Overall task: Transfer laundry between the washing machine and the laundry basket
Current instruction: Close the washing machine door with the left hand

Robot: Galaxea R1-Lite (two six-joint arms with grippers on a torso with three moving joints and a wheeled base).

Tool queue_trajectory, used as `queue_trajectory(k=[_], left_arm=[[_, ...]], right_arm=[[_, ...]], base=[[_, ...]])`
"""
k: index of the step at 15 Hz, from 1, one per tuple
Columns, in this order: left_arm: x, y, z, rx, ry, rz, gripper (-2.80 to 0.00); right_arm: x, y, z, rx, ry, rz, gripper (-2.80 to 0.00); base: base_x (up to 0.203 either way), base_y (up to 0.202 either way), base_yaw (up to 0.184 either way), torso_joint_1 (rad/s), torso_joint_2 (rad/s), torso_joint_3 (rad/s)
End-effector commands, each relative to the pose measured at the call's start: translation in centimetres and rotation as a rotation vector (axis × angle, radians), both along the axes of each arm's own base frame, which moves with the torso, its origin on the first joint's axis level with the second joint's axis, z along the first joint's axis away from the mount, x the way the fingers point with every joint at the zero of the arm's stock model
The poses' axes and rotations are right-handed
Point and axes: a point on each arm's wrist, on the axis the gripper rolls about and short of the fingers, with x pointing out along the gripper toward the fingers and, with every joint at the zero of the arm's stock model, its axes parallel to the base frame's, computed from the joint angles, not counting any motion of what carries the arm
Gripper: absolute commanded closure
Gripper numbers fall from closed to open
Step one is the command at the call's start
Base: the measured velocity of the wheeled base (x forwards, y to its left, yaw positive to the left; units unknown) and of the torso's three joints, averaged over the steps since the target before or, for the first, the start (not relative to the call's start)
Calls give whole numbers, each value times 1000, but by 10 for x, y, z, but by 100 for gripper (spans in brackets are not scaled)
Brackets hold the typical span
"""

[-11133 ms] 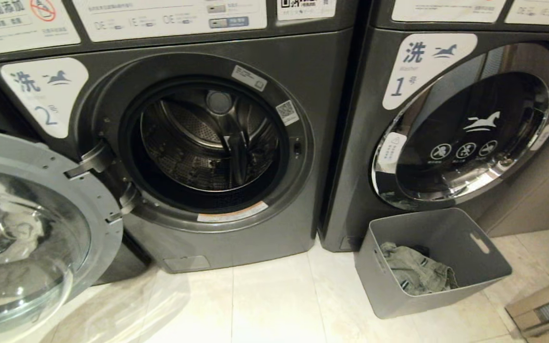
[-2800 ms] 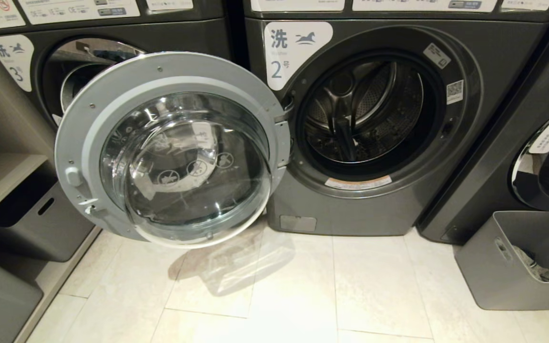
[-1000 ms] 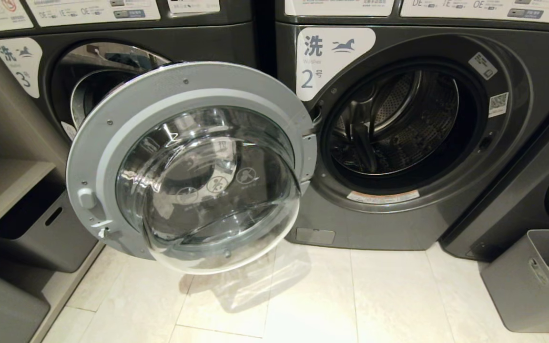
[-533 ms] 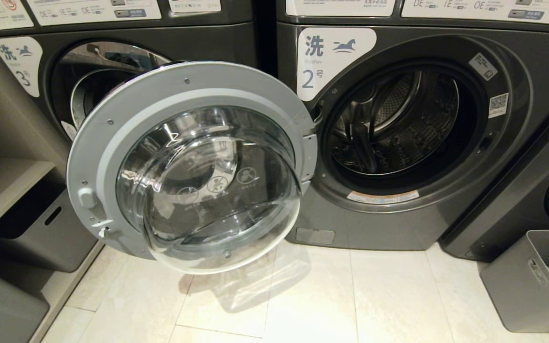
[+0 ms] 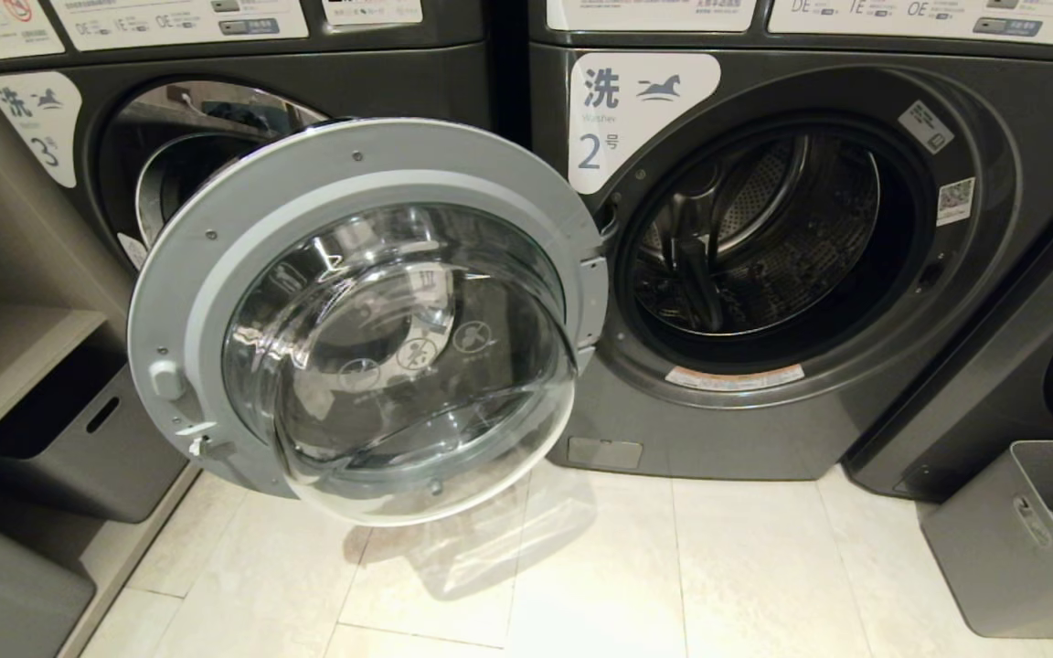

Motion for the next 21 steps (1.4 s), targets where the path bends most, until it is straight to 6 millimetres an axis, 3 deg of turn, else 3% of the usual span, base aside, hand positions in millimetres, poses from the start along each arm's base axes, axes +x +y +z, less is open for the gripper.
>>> queue_trajectory(k=[1,3,5,9,11,16,21], left_arm=[[67,1,34,-49,187,24,0],[135,4,60,-135,259,83,0],[192,17,72,-222,280,132,0],[254,74,85,-334,229,206,0],[265,81,96,-330,172,181,0],[272,82,96,-457,159,75,0],[276,83,91,-462,180,48,0]], right_arm=[[4,0,-11,15,39,4,0],[4,0,-11,26,38,3,0],[4,0,-11,14,39,5,0],[4,0,-11,20,39,3,0],[4,0,-11,26,40,7,0],[4,0,-11,27,38,4,0],[4,0,-11,25,38,3,0]], base=[[0,0,0,0,0,0],[0,0,0,0,0,0],[0,0,0,0,0,0],[0,0,0,0,0,0],[0,0,0,0,0,0],[0,0,0,0,0,0],[0,0,0,0,0,0]])
